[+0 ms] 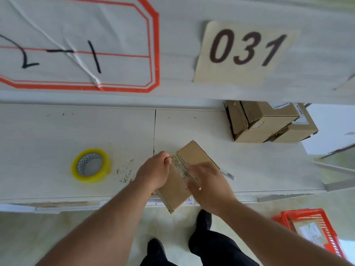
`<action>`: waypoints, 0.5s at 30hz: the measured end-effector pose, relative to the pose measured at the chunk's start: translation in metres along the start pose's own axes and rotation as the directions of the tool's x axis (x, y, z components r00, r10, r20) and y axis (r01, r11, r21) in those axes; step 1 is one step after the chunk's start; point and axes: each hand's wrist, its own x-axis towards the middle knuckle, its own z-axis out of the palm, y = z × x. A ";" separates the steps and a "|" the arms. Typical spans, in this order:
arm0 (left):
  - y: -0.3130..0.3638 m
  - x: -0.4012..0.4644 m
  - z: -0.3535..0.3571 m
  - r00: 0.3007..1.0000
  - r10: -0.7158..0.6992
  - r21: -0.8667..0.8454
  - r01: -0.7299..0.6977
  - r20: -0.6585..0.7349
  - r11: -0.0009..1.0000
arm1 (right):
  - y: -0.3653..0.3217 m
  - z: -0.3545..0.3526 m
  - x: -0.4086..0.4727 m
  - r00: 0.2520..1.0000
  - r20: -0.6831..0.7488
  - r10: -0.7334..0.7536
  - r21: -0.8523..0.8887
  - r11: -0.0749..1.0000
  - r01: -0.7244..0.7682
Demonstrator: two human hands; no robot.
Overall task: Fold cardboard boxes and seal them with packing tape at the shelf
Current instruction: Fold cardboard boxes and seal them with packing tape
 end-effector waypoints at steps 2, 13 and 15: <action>-0.007 0.007 -0.004 0.996 -0.037 -0.087 0.044 0.080 0.995 | 0.009 -0.001 -0.016 0.891 -0.201 0.407 0.278 0.896 -0.346; 0.018 -0.043 0.002 0.938 -0.252 -0.380 0.329 0.239 0.864 | 0.008 0.027 0.021 0.759 0.229 0.610 0.452 0.624 -0.637; 0.022 -0.035 0.011 0.923 -0.304 -0.408 0.379 0.237 0.830 | 0.005 0.031 0.021 0.812 0.098 0.576 0.207 0.786 -0.582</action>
